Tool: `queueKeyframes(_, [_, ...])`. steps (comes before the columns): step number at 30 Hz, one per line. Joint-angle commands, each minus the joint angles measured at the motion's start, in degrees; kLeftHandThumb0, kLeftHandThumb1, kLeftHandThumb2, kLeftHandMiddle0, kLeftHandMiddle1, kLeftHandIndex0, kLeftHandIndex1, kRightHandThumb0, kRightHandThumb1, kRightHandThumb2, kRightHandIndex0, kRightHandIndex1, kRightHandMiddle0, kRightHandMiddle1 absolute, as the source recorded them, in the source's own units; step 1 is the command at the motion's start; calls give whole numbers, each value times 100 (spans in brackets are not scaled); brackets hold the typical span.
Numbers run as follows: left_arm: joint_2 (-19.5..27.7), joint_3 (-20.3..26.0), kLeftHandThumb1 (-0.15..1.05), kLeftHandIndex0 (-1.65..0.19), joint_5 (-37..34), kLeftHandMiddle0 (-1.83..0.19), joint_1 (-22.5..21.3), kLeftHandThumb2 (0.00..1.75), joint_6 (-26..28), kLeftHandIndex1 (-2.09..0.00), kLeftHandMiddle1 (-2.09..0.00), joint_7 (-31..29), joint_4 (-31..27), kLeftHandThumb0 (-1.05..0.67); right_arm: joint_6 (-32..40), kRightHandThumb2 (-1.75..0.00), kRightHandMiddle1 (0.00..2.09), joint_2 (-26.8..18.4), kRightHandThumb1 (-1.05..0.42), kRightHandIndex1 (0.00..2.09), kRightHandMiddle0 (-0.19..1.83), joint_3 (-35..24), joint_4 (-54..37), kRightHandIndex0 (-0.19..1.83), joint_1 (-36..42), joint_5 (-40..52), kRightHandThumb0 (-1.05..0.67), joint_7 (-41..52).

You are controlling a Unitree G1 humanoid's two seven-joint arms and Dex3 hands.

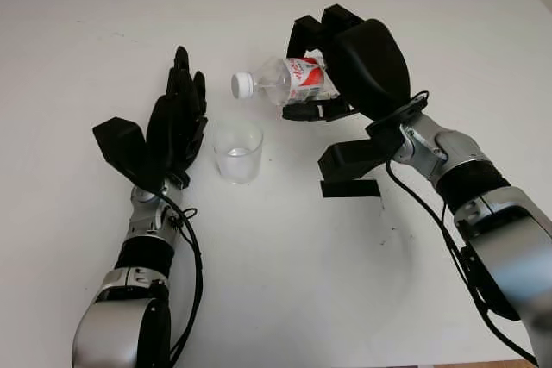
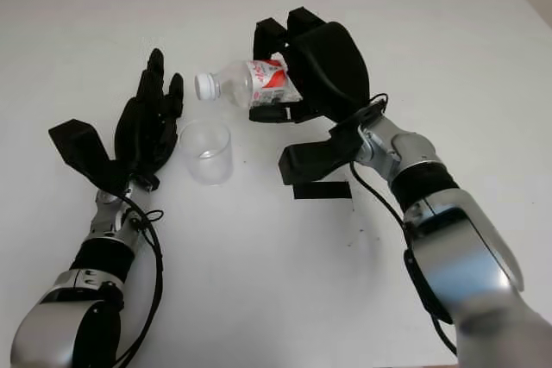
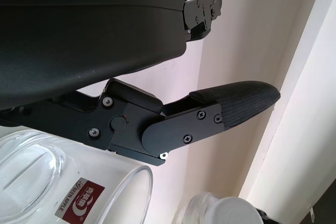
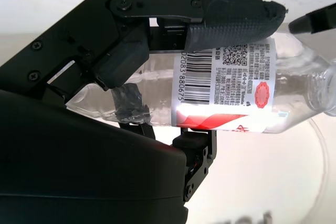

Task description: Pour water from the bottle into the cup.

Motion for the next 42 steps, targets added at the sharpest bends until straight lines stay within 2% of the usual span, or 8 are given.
queueKeyframes(1, [-50, -4, 105, 18, 0, 16, 30, 73, -7, -2, -5, -1, 71, -88, 78, -89, 209, -111, -63, 209, 96, 133, -110, 119, -239, -171, -22, -241])
queueKeyframes(7, [-52, 0, 105, 19, -17, 17, 25, 73, -22, -1, -5, -34, 81, -87, 413, -94, 209, -218, -63, 209, 94, 560, -143, 123, -458, -735, -22, -711])
queueKeyframes(11, [-59, 0, 105, 19, -12, 16, 20, 73, -15, -1, -5, -15, 83, -87, 617, -72, 209, -266, -74, 209, 89, 800, -156, 120, -564, -1056, -26, -1029])
queueKeyframes(16, [-69, 6, 105, 19, -23, 16, 5, 73, -17, -1, -6, -20, 91, -87, 698, -36, 209, -371, -94, 209, 84, 1054, -163, 109, -690, -1337, -30, -1253])
queueKeyframes(19, [-67, 8, 105, 19, -35, 16, -4, 74, -2, -1, -6, -40, 87, -87, 718, -27, 209, -427, -98, 209, 83, 1189, -147, 106, -766, -1485, -30, -1453])
queueKeyframes(25, [-62, 2, 105, 19, -29, 16, -24, 74, -31, -1, -6, -49, 118, -87, 747, -24, 209, -460, -100, 209, 85, 1381, -97, 113, -864, -1661, -29, -1850])
queueKeyframes(36, [-62, 6, 105, 19, -35, 15, -60, 73, -39, -1, -6, -64, 168, -88, 764, -27, 209, -474, -101, 209, 87, 1442, -150, 110, -900, -1653, -29, -1993])
queueKeyframes(42, [-66, 15, 105, 18, -57, 15, -55, 74, -29, -1, -6, -90, 169, -86, 738, -30, 209, -471, -99, 209, 84, 1442, -142, 101, -896, -1640, -28, -2070])
